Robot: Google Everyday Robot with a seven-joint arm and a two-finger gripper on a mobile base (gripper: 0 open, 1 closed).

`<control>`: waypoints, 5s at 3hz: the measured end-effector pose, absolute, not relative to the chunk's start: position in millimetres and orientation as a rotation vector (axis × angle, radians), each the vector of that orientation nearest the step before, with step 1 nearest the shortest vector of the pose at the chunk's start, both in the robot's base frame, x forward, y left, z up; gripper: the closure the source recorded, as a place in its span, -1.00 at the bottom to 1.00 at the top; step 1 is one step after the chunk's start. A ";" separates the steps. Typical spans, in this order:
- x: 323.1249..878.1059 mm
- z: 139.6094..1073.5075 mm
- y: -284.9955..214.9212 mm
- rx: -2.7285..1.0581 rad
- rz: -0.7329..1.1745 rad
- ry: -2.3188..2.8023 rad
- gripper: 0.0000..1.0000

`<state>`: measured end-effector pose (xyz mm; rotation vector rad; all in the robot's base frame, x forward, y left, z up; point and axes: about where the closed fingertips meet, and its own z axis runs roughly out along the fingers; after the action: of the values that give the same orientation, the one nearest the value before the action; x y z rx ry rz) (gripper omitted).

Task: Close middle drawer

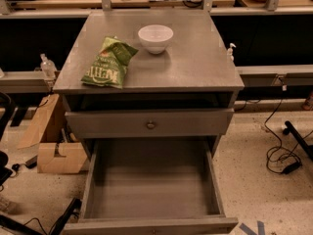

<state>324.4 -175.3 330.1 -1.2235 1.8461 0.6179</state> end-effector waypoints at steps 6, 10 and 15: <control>412.8 346.1 -145.5 -1.292 0.572 1.692 1.00; 467.8 347.7 -115.5 -1.339 0.621 1.590 1.00; 543.6 376.7 -102.4 -1.395 0.588 1.476 1.00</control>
Offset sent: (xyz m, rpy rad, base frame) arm 0.0960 0.0237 0.0260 0.0056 -0.1875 0.0632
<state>543.6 -102.4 376.7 -1.3948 1.4756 0.5882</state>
